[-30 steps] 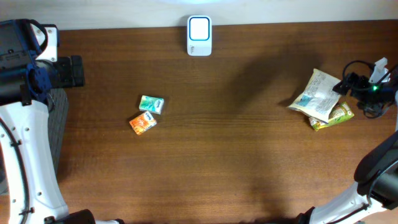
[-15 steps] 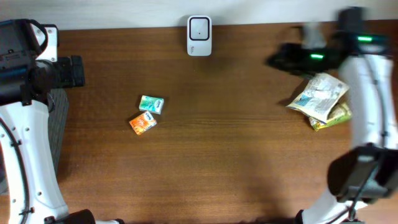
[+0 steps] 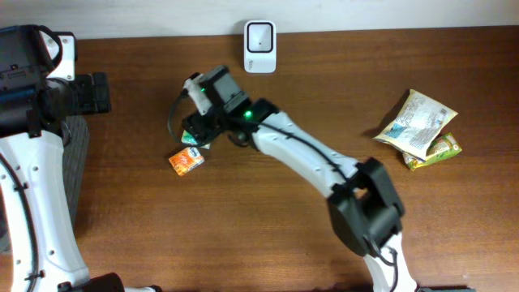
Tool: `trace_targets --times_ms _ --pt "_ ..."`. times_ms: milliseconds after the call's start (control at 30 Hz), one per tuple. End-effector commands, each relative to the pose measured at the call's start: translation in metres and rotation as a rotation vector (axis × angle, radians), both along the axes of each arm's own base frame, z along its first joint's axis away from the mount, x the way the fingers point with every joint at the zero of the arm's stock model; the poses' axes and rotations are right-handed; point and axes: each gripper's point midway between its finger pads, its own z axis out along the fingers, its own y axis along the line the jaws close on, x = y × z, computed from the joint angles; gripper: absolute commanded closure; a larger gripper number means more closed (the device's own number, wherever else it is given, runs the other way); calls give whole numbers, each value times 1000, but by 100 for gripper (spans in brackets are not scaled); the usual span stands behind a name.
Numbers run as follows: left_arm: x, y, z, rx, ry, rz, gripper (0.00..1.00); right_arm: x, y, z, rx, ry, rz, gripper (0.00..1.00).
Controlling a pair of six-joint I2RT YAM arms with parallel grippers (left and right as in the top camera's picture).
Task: Scan the item barcode
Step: 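Move the right gripper to the green tissue pack and lower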
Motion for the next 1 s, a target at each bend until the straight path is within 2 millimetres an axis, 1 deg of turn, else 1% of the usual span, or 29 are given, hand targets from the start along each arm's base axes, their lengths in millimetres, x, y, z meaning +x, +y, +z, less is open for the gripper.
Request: trace_targets --times_ms 0,100,200,267,300,400,467,533,567,600,633,700,767,800,900,967 --pt "-1 3 0 12 4 -3 1 10 9 -39 -43 -29 -21 36" --pt "-1 3 0 12 4 -3 1 13 12 -58 -67 -51 7 40" --pt "-1 3 0 12 4 -3 1 21 3 -81 -121 -55 -27 42" --pt "-1 3 0 12 5 -3 1 24 -2 -90 -141 -50 -42 43" --pt "-1 3 0 12 5 -3 1 24 -3 -91 -144 -46 -42 45" --pt "-1 3 0 13 3 -3 1 23 -15 -98 -187 -21 -60 49" --pt "-1 3 0 12 5 -3 1 20 -29 -107 -247 6 -81 49" --pt "-1 3 -1 12 5 -3 1 18 -59 -117 -360 39 -133 48" --pt "-1 3 -1 12 5 -3 1 19 -67 -118 -380 54 -145 48" --pt "-1 3 -1 12 5 -3 1 20 -78 -116 -399 80 -169 48" --pt "-1 3 -1 12 5 -3 1 21 -83 -113 -405 99 -186 48" --pt "-1 3 -1 12 5 -3 1 24 -96 -101 -422 128 -209 48" --pt "-1 3 -1 12 5 -3 1 27 -110 -76 -442 153 -228 47" --pt "-1 3 -1 12 5 -3 1 28 -116 -63 -447 163 -237 43" --pt "-1 3 -1 12 5 -3 1 27 -122 -34 -446 191 -240 40" --pt "-1 3 -1 12 5 -3 1 19 -114 -21 -384 250 -246 39"
